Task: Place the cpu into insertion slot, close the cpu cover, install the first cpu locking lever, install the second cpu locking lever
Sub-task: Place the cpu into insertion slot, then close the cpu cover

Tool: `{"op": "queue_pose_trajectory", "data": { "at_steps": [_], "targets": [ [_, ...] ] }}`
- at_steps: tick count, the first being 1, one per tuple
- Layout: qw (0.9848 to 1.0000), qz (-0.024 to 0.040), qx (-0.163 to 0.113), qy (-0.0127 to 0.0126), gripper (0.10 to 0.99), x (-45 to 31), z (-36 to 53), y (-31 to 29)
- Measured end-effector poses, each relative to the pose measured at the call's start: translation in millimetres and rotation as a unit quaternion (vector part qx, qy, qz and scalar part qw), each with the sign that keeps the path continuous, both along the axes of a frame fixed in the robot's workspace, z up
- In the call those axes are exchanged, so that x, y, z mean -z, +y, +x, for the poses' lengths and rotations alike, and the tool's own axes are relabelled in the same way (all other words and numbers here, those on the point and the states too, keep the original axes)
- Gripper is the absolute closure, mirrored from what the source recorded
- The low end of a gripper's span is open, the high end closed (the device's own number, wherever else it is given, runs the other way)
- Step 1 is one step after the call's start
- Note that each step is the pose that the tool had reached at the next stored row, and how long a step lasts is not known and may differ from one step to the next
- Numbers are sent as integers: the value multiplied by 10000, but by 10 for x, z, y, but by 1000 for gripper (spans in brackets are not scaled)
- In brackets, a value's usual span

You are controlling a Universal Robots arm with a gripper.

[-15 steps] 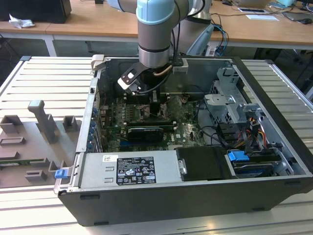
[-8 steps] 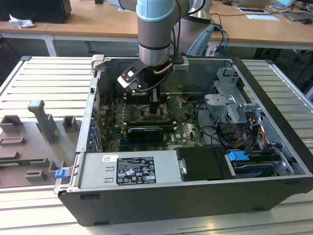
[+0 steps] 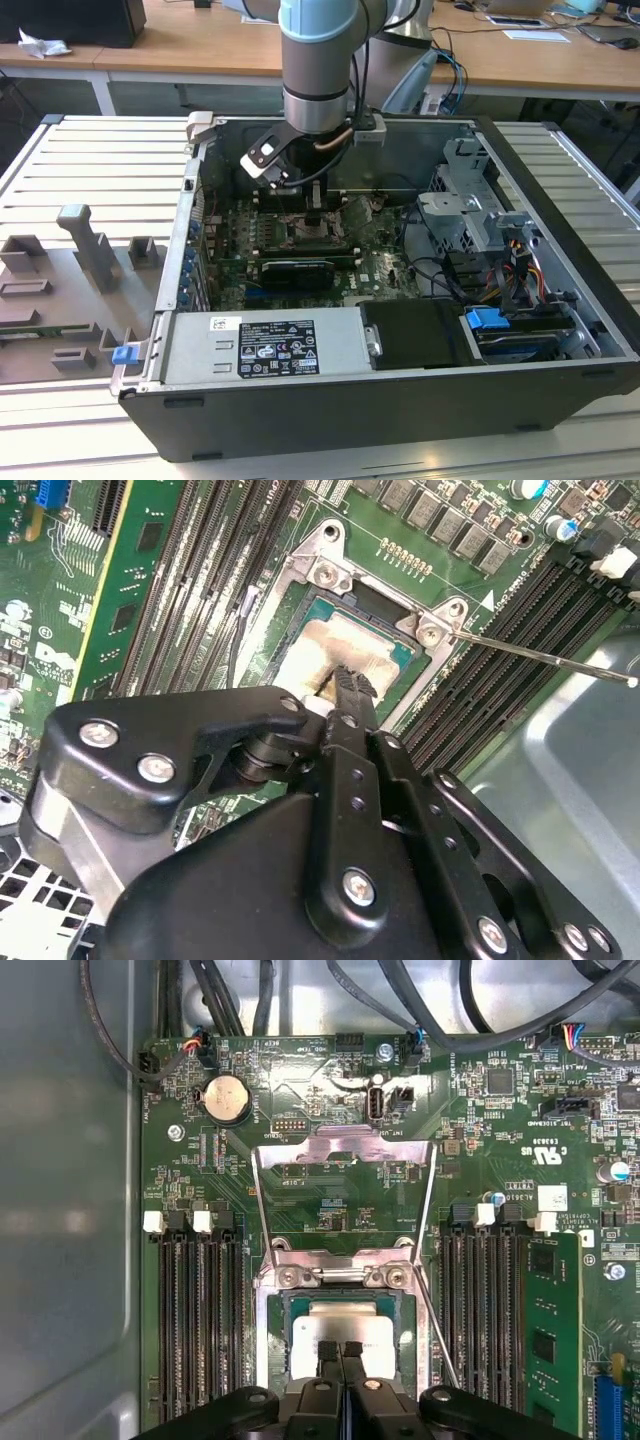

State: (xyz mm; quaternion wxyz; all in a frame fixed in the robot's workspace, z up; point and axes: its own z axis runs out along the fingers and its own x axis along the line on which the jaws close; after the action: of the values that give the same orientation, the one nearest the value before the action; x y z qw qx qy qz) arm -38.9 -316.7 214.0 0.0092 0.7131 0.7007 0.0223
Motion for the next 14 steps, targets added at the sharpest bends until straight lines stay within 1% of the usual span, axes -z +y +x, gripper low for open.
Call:
{"op": "queue_pose_trajectory", "data": {
  "at_steps": [4, 8, 10, 11, 13, 14],
  "targets": [
    [10000, 0, 0, 0, 980, -13, 0, 0],
    [10000, -2, 0, 0, 980, -67, 0, 0],
    [10000, -1, 0, 0, 980, -69, 1, 0],
    [10000, -2, 1, 7, 980, -69, 38, 0],
    [10000, -2, 1, 32, 980, -69, 110, 0],
    [10000, -2, 0, 37, 980, -69, 134, 0]
  ]
}}
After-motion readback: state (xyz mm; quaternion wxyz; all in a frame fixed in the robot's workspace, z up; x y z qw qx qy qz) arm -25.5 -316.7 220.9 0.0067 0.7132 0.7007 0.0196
